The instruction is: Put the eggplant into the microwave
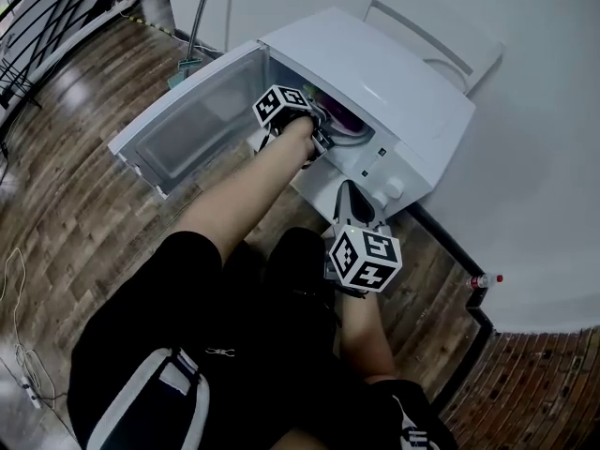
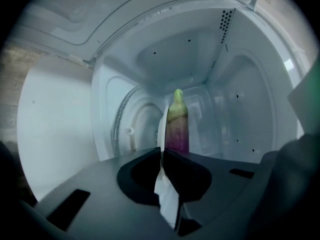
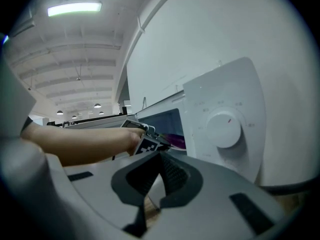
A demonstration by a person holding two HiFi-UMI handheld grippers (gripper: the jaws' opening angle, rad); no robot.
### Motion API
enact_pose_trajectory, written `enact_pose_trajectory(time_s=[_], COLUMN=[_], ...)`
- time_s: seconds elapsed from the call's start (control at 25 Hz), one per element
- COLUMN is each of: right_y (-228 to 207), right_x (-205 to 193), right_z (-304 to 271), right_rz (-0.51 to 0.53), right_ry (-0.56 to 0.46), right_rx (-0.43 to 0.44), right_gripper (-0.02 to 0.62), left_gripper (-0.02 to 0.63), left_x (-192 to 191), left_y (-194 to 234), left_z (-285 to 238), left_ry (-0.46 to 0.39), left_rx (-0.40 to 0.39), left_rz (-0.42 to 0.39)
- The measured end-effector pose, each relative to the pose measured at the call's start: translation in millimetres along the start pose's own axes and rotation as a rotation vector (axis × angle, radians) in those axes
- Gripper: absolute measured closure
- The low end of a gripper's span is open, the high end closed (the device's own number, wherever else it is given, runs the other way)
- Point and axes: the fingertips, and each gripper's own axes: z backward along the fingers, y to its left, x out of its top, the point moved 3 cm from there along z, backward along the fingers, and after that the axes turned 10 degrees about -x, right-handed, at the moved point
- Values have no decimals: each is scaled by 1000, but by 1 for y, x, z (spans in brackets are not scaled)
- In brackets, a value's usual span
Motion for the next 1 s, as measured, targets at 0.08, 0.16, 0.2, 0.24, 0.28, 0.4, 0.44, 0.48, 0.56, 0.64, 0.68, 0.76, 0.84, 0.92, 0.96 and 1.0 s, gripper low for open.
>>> enact_pose_trajectory(time_s=[0.08,0.16,0.2,0.24,0.28,0.4,0.44,0.48,0.56,0.64,0.68,0.76,0.84,0.92,0.96,1.0], right_y=[-5,-8,-8,-8,-8,-4,-4,-3,-2,-1,0,0,0,-1,-1,-1], right_x=[0,0,-1,-2,-2,-4,-5,-5,-6,-6,-6,-6,-7,-8,-8,-8], right_z=[3,5,5,6,7,8,7,6,6,7,7,6,4,4,4,4], right_rz=[-4,-6,-8,-10,-11,-1,2,3,-1,0,1,3,3,3,3,2], right_ry=[-3,-3,-4,-5,-6,-7,-6,-5,-5,-9,-10,-10,-7,-5,-6,-7], right_rx=[-12,-17,-19,-21,-21,-14,-13,-12,-10,-7,-5,-3,-2,-1,0,0], right_gripper=[583,583,583,583,583,583,583,583,584,583,583,584,583,583,583,584], left_gripper=[589,589,588,575,565,549,541,530,499,453,438,417,400,374,370,370], left_x=[-1,0,0,1,2,5,7,8,10,12,14,17,20,23,24,25], left_y=[0,-2,-2,-2,-2,-1,-2,-3,-5,-5,-6,-6,-6,-7,-9,-11], left_z=[-2,-3,-3,-3,-3,-2,-2,-2,-2,0,2,4,7,11,14,18], left_ry=[21,35,40,44,48,62,68,75,92,98,95,85,72,52,41,29], left_rx=[23,37,46,58,72,127,146,163,199,237,252,272,283,287,287,285], left_rz=[-40,-87,-113,-142,-175,-294,-336,-381,-489,-601,-645,-706,-749,-779,-795,-819])
